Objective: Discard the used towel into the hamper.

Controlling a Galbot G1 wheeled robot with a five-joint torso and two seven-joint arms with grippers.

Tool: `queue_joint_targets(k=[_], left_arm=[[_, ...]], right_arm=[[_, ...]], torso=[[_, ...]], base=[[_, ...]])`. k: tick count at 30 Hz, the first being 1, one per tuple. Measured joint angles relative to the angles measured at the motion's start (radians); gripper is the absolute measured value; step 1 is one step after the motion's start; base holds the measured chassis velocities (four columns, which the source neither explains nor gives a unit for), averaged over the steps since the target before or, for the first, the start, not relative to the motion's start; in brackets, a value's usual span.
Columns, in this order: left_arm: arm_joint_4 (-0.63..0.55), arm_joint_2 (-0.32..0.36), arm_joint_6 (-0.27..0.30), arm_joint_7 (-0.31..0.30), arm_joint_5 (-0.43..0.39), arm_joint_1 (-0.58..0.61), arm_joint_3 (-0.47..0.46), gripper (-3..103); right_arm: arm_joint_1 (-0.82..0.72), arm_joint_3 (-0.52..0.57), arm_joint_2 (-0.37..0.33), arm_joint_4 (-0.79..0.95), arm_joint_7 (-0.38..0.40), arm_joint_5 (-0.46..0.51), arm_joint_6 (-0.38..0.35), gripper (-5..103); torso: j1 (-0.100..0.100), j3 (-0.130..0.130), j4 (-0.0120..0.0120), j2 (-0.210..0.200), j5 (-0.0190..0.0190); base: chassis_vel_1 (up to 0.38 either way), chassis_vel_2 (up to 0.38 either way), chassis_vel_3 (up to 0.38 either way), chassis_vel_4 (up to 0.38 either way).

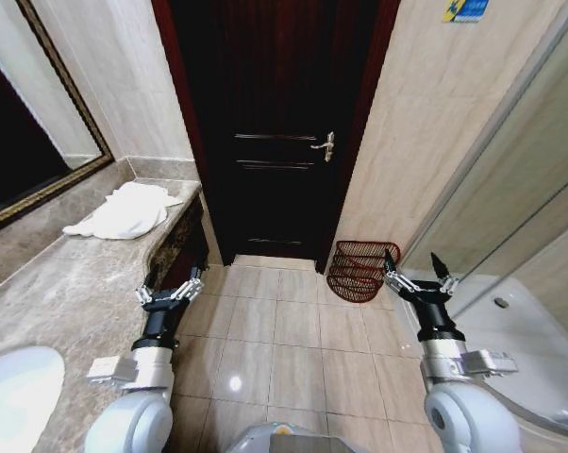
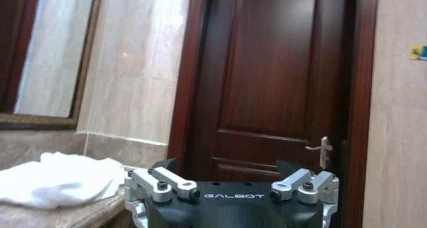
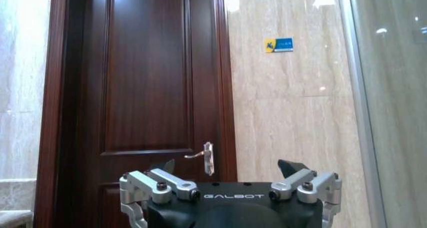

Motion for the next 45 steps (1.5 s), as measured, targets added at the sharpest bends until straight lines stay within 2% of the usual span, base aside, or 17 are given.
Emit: queue_joint_targets(k=[4,9,45], left_arm=[[0.000,-0.037,0.000,0.001,0.009,0.009,0.021,101],[0.000,-0.075,-0.015,0.004,0.036,0.024,0.047,98],[0.000,-0.071,-0.013,0.004,0.025,0.017,0.031,98]], right_arm=[[-0.009,0.000,0.009,-0.003,0.000,-0.009,0.005,100],[-0.009,0.001,0.017,-0.004,0.001,-0.011,0.008,100],[-0.009,-0.008,0.017,0.000,-0.006,-0.013,0.010,100]], torso=[[0.000,0.000,0.0001,0.000,0.0001],[0.000,0.000,0.0002,0.000,0.0002],[0.000,0.000,0.0002,0.000,0.0002]], base=[[0.000,0.000,0.000,0.000],[0.000,0.000,0.000,0.000],[0.000,0.000,0.000,0.000]])
